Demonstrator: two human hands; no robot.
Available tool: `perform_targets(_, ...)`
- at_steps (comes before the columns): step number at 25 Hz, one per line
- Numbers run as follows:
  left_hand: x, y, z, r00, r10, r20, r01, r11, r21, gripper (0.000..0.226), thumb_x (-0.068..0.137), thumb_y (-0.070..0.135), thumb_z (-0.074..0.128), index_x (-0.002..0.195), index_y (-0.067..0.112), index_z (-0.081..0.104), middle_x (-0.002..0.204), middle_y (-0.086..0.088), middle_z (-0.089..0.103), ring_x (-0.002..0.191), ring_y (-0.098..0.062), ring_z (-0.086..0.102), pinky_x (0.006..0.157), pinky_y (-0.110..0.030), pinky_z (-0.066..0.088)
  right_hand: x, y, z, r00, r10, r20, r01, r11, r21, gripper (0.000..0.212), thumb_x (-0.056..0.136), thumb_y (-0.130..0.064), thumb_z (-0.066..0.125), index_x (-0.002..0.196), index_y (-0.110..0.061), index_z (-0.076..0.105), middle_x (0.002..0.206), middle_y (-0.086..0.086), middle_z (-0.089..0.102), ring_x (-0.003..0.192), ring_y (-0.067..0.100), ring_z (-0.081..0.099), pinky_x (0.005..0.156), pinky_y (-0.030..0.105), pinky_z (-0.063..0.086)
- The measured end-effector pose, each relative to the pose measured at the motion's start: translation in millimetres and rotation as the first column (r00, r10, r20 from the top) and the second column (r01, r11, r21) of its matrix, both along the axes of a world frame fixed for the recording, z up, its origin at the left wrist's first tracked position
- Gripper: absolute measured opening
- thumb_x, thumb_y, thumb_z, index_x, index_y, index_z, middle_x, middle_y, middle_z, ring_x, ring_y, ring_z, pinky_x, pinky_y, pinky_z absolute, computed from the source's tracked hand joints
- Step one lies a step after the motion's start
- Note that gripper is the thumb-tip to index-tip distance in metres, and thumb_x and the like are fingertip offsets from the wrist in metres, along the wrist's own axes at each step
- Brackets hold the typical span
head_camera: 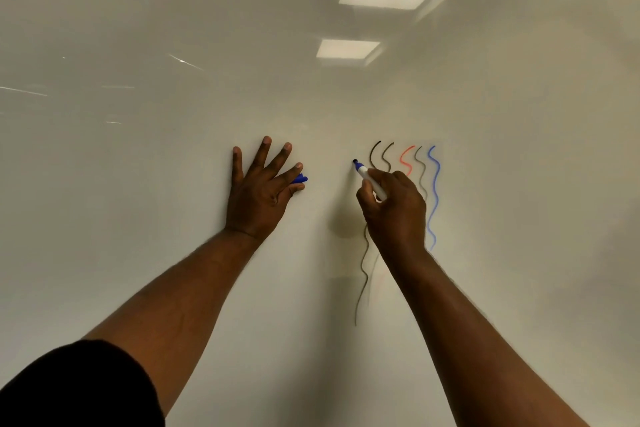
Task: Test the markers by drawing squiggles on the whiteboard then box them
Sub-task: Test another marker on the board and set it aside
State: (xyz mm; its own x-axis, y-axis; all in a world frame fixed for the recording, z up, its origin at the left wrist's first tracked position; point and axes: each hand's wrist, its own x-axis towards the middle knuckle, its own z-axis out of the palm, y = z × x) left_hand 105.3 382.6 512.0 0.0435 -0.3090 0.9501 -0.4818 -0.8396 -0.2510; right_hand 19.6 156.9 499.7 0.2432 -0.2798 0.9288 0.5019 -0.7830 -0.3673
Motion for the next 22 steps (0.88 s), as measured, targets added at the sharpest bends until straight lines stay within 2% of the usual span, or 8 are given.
perform_targets(2, -1, 0, -2, 1.000, 0.000, -0.014, 0.000, 1.000, 0.007, 0.038, 0.096, 0.043, 0.056, 0.128, 0.024, 0.064, 0.149, 0.001, 0.046, 0.148, -0.026, 0.025, 0.116, -0.065, 0.008, 0, -1, -14, 1.000, 0.004, -0.013, -0.003, 1.000, 0.010, 0.020, 0.088, -0.019, 0.067, 0.106, -0.014, 0.073, 0.078, -0.003, 0.059, 0.074, 0.013, 0.053, 0.066, 0.024, 0.037)
perform_targets(5, -1, -1, -6, 0.999, 0.009, -0.035, -0.009, 1.000, 0.008, 0.039, 0.095, 0.042, 0.057, 0.130, 0.024, 0.063, 0.151, 0.000, 0.044, 0.148, -0.028, 0.023, 0.117, -0.065, 0.007, -1, 2, -40, 0.998, -0.022, -0.051, 0.016, 0.994, -0.106, 0.020, 0.088, -0.019, 0.068, 0.106, -0.013, 0.073, 0.079, -0.004, 0.060, 0.076, 0.013, 0.052, 0.067, 0.024, 0.037)
perform_targets(9, -4, 0, -15, 0.998, 0.001, -0.057, 0.001, 0.999, 0.038, 0.040, 0.095, 0.045, 0.055, 0.129, 0.025, 0.064, 0.151, -0.001, 0.044, 0.148, -0.029, 0.022, 0.117, -0.064, 0.006, -4, -2, -64, 0.998, -0.006, -0.068, 0.007, 1.000, 0.015, 0.017, 0.086, -0.016, 0.069, 0.103, -0.015, 0.072, 0.076, -0.007, 0.057, 0.075, 0.013, 0.051, 0.066, 0.025, 0.037)
perform_targets(13, -9, 2, -35, 0.994, 0.003, -0.110, 0.002, 0.999, 0.046, 0.038, 0.095, 0.043, 0.058, 0.128, 0.025, 0.064, 0.151, -0.001, 0.044, 0.148, -0.030, 0.022, 0.117, -0.063, 0.005, -8, 4, -108, 0.990, 0.010, -0.141, -0.022, 0.996, -0.087, 0.018, 0.086, -0.017, 0.070, 0.104, -0.013, 0.072, 0.078, -0.004, 0.061, 0.076, 0.014, 0.054, 0.066, 0.026, 0.041)
perform_targets(16, -12, 4, -49, 0.990, 0.006, -0.142, 0.002, 0.998, 0.059, 0.037, 0.095, 0.043, 0.058, 0.128, 0.026, 0.064, 0.151, 0.000, 0.044, 0.148, -0.030, 0.022, 0.117, -0.063, 0.006, -13, 0, -133, 0.975, 0.107, -0.197, -0.089, 0.991, 0.098, 0.018, 0.087, -0.019, 0.069, 0.105, -0.017, 0.071, 0.088, -0.004, 0.066, 0.081, 0.014, 0.059, 0.070, 0.027, 0.047)
perform_targets(17, -13, 4, -54, 0.987, 0.010, -0.162, 0.000, 0.998, 0.063, 0.037, 0.095, 0.044, 0.057, 0.128, 0.027, 0.064, 0.151, 0.001, 0.044, 0.148, -0.029, 0.022, 0.118, -0.063, 0.006, -14, 1, -143, 0.965, 0.125, -0.232, -0.100, 0.988, 0.118, 0.018, 0.088, -0.021, 0.068, 0.105, -0.018, 0.070, 0.089, -0.005, 0.066, 0.081, 0.013, 0.059, 0.070, 0.025, 0.046)
perform_targets(20, -16, 3, -68, 0.980, 0.008, -0.198, 0.006, 0.998, 0.067, 0.038, 0.096, 0.044, 0.056, 0.128, 0.026, 0.064, 0.151, 0.000, 0.043, 0.148, -0.030, 0.022, 0.118, -0.063, 0.006, -20, 5, -176, 0.934, 0.085, -0.346, -0.093, 0.996, -0.006, 0.016, 0.089, -0.024, 0.067, 0.104, -0.019, 0.068, 0.079, -0.007, 0.064, 0.070, 0.011, 0.057, 0.062, 0.024, 0.042)
perform_targets(22, -17, 4, -73, 0.974, -0.008, -0.228, 0.021, 0.998, 0.057, 0.037, 0.096, 0.043, 0.056, 0.127, 0.025, 0.065, 0.150, 0.000, 0.045, 0.148, -0.030, 0.022, 0.118, -0.062, 0.004, -25, 5, -195, 0.910, 0.101, -0.401, -0.091, 0.995, 0.044, 0.012, 0.090, -0.026, 0.065, 0.101, -0.022, 0.065, 0.068, -0.009, 0.058, 0.060, 0.011, 0.053, 0.054, 0.023, 0.039)
